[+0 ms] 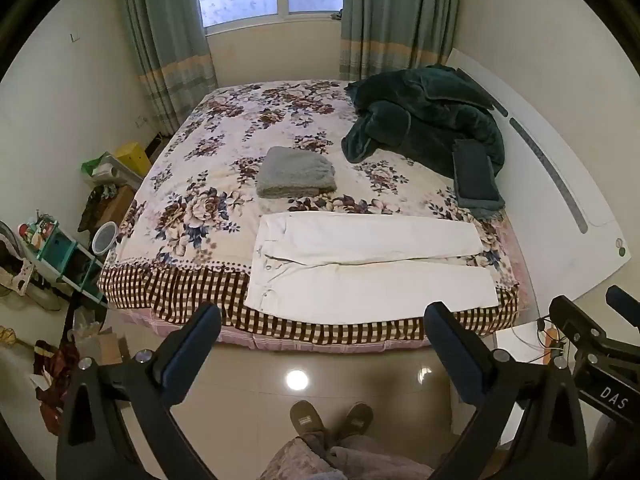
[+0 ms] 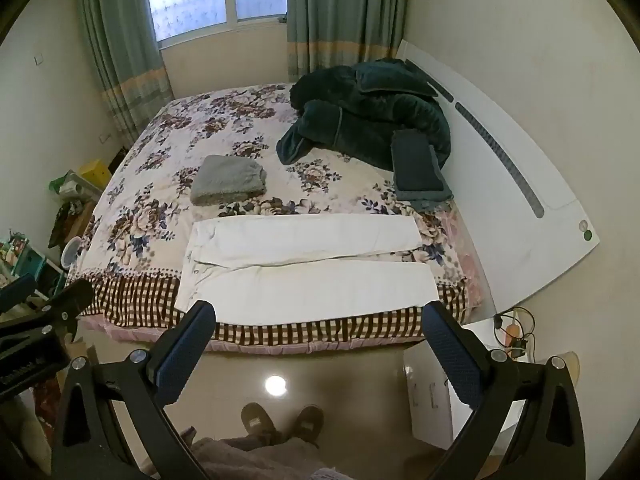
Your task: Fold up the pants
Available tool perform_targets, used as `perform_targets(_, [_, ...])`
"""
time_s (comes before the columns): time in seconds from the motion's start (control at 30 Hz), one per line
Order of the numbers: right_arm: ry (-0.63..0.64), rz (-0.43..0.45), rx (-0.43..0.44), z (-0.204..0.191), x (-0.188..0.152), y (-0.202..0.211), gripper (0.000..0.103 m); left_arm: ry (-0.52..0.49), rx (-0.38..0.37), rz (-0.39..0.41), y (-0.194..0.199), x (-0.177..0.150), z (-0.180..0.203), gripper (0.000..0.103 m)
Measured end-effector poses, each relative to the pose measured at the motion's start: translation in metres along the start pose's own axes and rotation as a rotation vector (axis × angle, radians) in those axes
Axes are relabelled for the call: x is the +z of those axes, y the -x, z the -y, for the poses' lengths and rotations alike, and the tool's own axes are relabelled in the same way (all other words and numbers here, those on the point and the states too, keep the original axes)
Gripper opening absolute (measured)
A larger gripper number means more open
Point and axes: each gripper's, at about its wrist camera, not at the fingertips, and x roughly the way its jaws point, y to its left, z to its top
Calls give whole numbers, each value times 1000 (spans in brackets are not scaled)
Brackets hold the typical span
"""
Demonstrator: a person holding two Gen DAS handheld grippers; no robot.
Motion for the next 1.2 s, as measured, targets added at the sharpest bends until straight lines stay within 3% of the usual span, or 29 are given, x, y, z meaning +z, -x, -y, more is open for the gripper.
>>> perform_targets(0.33, [16,5,19,-21,-4,-1,103,4,-3,-1,4,-2,-9,103])
perform_targets(1.2, [21,-14,34,-17,4,-6,103,4,12,-8,4,15,-20,103])
